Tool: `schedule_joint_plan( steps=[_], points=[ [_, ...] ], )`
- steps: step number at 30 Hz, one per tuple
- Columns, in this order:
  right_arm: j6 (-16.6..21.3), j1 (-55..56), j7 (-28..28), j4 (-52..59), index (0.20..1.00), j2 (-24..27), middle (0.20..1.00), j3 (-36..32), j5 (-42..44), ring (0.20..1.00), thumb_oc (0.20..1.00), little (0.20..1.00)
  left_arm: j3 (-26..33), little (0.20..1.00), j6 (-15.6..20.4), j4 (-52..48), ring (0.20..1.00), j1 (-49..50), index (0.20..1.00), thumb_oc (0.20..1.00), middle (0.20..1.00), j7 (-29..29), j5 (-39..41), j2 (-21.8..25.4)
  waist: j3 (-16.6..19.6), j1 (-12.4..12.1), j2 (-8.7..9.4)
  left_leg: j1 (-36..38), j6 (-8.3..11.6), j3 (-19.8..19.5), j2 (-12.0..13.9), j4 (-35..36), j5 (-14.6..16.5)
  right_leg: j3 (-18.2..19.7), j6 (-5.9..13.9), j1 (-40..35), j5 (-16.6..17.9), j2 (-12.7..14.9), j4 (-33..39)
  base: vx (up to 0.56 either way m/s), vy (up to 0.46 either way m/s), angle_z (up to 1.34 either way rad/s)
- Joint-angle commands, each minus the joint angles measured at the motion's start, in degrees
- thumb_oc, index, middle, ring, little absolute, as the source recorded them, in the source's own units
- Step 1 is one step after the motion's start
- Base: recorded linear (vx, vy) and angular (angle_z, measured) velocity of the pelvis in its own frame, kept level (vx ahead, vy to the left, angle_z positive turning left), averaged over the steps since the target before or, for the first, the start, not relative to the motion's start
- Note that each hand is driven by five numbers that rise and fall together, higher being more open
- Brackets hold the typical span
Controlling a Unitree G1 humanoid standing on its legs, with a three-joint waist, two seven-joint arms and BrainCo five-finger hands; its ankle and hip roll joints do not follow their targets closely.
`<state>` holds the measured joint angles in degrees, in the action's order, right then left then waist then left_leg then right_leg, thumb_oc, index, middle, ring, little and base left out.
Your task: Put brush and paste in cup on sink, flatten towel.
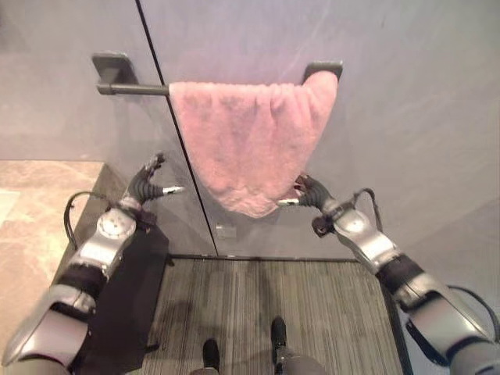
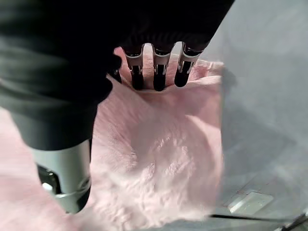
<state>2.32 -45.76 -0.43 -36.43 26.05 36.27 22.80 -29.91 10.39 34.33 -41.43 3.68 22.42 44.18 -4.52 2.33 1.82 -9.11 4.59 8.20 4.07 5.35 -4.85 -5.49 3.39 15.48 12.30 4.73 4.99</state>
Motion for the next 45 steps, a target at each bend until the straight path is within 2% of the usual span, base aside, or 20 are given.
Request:
schedule_joint_plan(
  steps=[1, 12, 13, 14, 15, 16, 22, 27, 30, 31, 34, 35, 36, 37, 38, 39, 41, 43, 44, 45],
  points=[
    [1.0, -7.6, -2.4, -3.3, 1.0, -2.1, 1.0, 0.6, 2.0, 1.0, 1.0, 1.0, -2.1, 1.0, 4.5, -0.6, 1.0, -9.0, 1.0, 1.0, 1.0, 1.0, 4.2, -0.9, -3.3, -0.2, -0.81, -2.5, 1.85, 3.4, 0.4, -0.3, -2.9, 1.8, 7.34, -2.4, -1.1, 4.4, 0.0, -0.06, 0.037, 0.03],
    [1.1, -7.0, -3.5, -1.2, 1.0, -6.9, 1.0, 2.4, 2.6, 1.0, 1.0, 1.0, -7.0, 1.0, 3.2, 0.2, 1.0, -9.6, 1.0, 1.0, 1.0, 1.3, 2.1, -12.9, -3.3, 1.4, 0.33, -4.3, 2.45, 4.4, 1.2, -0.3, -3.1, 2.5, 7.99, 0.1, -0.1, 4.7, 0.0, 0.01, 0.019, -0.01],
    [1.2, -5.8, -3.3, -0.6, 0.504, -7.4, 0.504, 2.3, 3.1, 0.504, 0.504, 0.504, -7.1, 1.0, 2.6, 0.6, 1.0, -8.7, 1.0, 1.0, 1.0, 1.3, 1.2, -14.2, -3.2, 1.6, 0.46, -3.4, 2.28, 4.6, 1.2, -0.3, -2.8, 2.7, 7.99, -0.4, -0.3, 4.7, 0.0, 0.05, -0.001, -0.1],
    [1.1, -5.8, -3.3, -0.6, 0.2, -7.3, 0.2, 2.3, 3.1, 0.2, 0.2, 0.2, -7.1, 1.0, 2.6, 0.6, 1.0, -8.7, 1.0, 1.0, 1.0, 1.3, 1.1, -14.3, -3.2, 1.5, 0.46, -3.4, 2.28, 4.6, 1.2, -0.3, -2.7, 2.7, 7.99, -0.5, -0.3, 4.7, 0.0, 0.06, -0.005, -0.11],
    [1.3, -5.0, -3.3, 0.1, 0.2, -7.5, 0.2, 2.2, 3.7, 0.2, 0.2, 0.2, -7.1, 1.0, 2.4, 0.1, 1.0, -8.0, 1.0, 1.0, 1.0, 1.1, 1.1, -14.6, -3.1, 1.6, 0.48, -2.8, 2.15, 4.7, 1.2, -0.3, -2.5, 2.9, 7.96, -0.8, -0.5, 4.6, 0.0, 0.05, -0.007, -0.13],
    [1.3, -4.0, -3.2, 1.0, 0.2, -7.6, 0.2, 2.0, 4.0, 0.2, 0.2, 0.2, -6.7, 0.2, 2.4, -0.7, 0.2, -6.9, 0.2, 0.2, 0.2, 1.0, 1.3, -14.8, -3.0, 1.6, 0.52, -2.0, 2.03, 4.9, 1.2, -0.3, -2.2, 3.0, 7.96, -1.5, -0.6, 4.6, 0.0, 0.09, -0.016, -0.12],
    [2.7, 6.5, -2.6, 11.6, 0.2, -6.7, 0.2, -3.1, 6.5, 0.2, 0.2, 0.2, 0.5, 0.2, 2.7, -11.0, 0.2, 6.1, 0.2, 0.2, 0.2, 1.1, 5.7, -16.6, -1.3, 1.2, 0.3, 2.2, 1.65, 5.1, 1.2, -0.3, -0.9, 2.8, 7.72, -5.3, -2.1, 4.5, 0.0, 0.08, -0.019, -0.08],
    [5.5, 15.5, -2.5, 25.5, 0.2, -4.7, 0.2, -9.8, 6.1, 0.2, 0.2, 0.2, 6.6, 0.2, 3.3, -22.6, 0.2, 14.6, 0.2, 0.2, 0.2, 3.1, -0.5, -15.5, 0.3, 1.0, 0.12, 4.5, 1.76, 4.8, 1.5, -0.3, -0.3, 2.0, 7.55, -7.8, -3.4, 4.4, 0.0, 0.04, -0.021, 0.01],
    [8.5, 19.1, -2.4, 35.8, 0.2, -4.1, 0.2, -13.1, 6.3, 0.2, 0.2, 0.2, 11.7, 0.2, 5.1, -30.5, 0.2, 18.5, 0.2, 0.2, 0.2, 7.0, -6.5, -15.0, 1.2, 0.8, 0.26, 5.5, 1.96, 4.7, 1.7, -0.3, 0.1, 1.3, 7.56, -9.3, -4.2, 4.4, 0.0, 0.03, -0.033, 0.15],
    [11.1, 20.3, -3.4, 38.6, 0.2, -5.9, 0.2, -13.0, 6.7, 0.2, 0.2, 0.2, 16.6, 0.2, 8.5, -33.5, 0.2, 20.0, 0.2, 0.2, 0.2, 16.2, -11.2, -19.3, 1.7, 0.4, 0.79, 6.1, 2.12, 4.5, 1.8, -0.3, 0.2, 1.1, 7.38, -9.9, -4.6, 4.3, 0.0, 0.03, -0.035, 0.09],
    [12.6, 21.8, -4.9, 40.7, 0.2, -6.8, 0.2, -12.2, 5.7, 0.2, 0.2, 0.2, 17.4, 0.2, 10.7, -33.6, 0.2, 23.0, 0.2, 0.2, 0.2, 21.0, -8.6, -25.3, 2.2, 0.4, 1.04, 6.5, 2.27, 4.6, 1.9, -0.3, 0.3, 1.0, 7.28, -10.6, -4.9, 4.3, 0.0, 0.01, -0.045, 0.02],
    [12.6, 22.1, -5.0, 37.4, 0.2, -6.8, 0.2, -11.6, 4.1, 0.2, 0.2, 0.2, 15.5, 0.2, 8.8, -31.1, 0.2, 24.6, 0.2, 0.2, 0.2, 22.3, -16.9, -24.0, 2.8, 0.2, 1.1, 6.9, 2.33, 4.6, 2.1, -0.3, 0.3, 0.7, 7.17, -11.2, -5.1, 4.2, 0.0, -0.02, -0.053, 0.02],
    [12.4, 22.1, -5.0, 34.3, 0.2, -8.2, 0.2, -11.0, 6.6, 0.2, 0.2, 0.2, 13.8, 0.2, 7.7, -28.5, 0.2, 24.4, 0.2, 0.2, 0.2, 21.9, -17.8, -23.7, 2.9, 0.1, 1.06, 7.0, 2.3, 4.5, 2.1, -0.3, 0.3, 0.5, 7.09, -11.5, -5.1, 4.2, 0.0, 0.0, -0.04, -0.01],
    [12.5, 22.0, -5.0, 34.1, 0.2, -8.3, 0.2, -11.0, 6.6, 0.2, 0.2, 0.2, 13.7, 0.2, 7.7, -28.4, 0.2, 24.3, 0.2, 0.2, 0.2, 22.0, -17.8, -23.7, 2.9, 0.1, 1.1, 7.0, 2.31, 4.5, 2.1, -0.3, 0.3, 0.5, 7.09, -11.5, -5.2, 4.2, 0.0, -0.04, -0.021, 0.01],
    [9.7, 20.4, -9.4, 21.6, 0.2, -11.4, 0.2, -8.7, 4.2, 0.2, 0.2, 0.2, 10.4, 0.2, 5.1, -20.5, 0.2, 23.8, 0.2, 0.2, 0.2, 21.1, -10.0, -26.4, 3.0, -0.7, 0.87, 7.1, 2.17, 3.7, 2.0, -0.3, -0.2, -0.1, 6.64, -12.2, -5.1, 4.3, 0.0, -0.05, -0.017, 0.05],
    [7.7, 18.4, -14.1, 23.1, 0.2, -10.0, 0.2, -8.2, -6.0, 0.2, 0.2, 0.2, 12.2, 0.2, 5.4, -20.8, 0.2, 22.4, 0.2, 0.2, 0.2, 24.7, -10.8, -26.2, 2.8, -1.0, 0.72, 7.2, 2.22, 3.4, 2.0, -0.3, -0.3, -0.6, 6.38, -12.6, -5.2, 4.2, 0.0, -0.06, -0.027, 0.12],
    [12.9, 19.0, -9.9, 27.9, 0.2, -11.9, 0.2, -7.2, 4.3, 0.2, 0.2, 0.2, 11.1, 0.2, 8.6, -27.5, 0.2, 22.1, 0.2, 0.2, 0.2, 29.4, -19.9, -26.3, 3.0, -1.5, 1.23, 7.2, 2.45, 3.0, 2.2, -0.3, -0.3, -1.0, 6.53, -12.9, -5.6, 4.2, 0.0, -0.02, -0.036, 0.25],
    [11.5, 19.2, -13.6, 32.3, 0.2, -9.9, 0.2, -6.7, -3.8, 0.2, 0.2, 0.2, 11.6, 0.2, 6.2, -24.3, 0.2, 23.2, 0.2, 0.2, 0.2, 32.4, -20.8, -25.8, 3.4, -1.5, 1.31, 7.5, 2.38, 3.0, 2.3, -0.3, -0.3, -1.3, 6.37, -13.4, -5.6, 4.3, 0.0, 0.0, -0.024, 0.24],
    [13.8, 18.9, -12.3, 40.4, 0.2, -7.7, 0.2, -7.8, -4.8, 0.2, 0.2, 0.2, 14.2, 0.2, 9.3, -34.0, 0.2, 24.7, 0.2, 0.2, 0.2, 33.1, -24.8, -22.8, 3.4, -1.7, 1.29, 7.5, 2.44, 2.9, 2.3, -0.3, -0.1, -1.6, 6.54, -13.6, -5.8, 4.3, 0.0, 0.01, -0.009, 0.22],
    [14.8, 19.3, -12.0, 41.6, 0.2, -8.0, 0.2, -7.7, -4.1, 0.2, 0.2, 0.2, 14.6, 0.2, 9.5, -36.1, 0.2, 25.1, 0.2, 0.2, 0.2, 34.3, -26.4, -22.5, 3.6, -1.7, 1.37, 7.7, 2.46, 2.9, 2.4, -0.3, 0.0, -1.7, 6.68, -13.7, -5.9, 4.3, 0.0, 0.03, 0.008, 0.11]
  ],
)
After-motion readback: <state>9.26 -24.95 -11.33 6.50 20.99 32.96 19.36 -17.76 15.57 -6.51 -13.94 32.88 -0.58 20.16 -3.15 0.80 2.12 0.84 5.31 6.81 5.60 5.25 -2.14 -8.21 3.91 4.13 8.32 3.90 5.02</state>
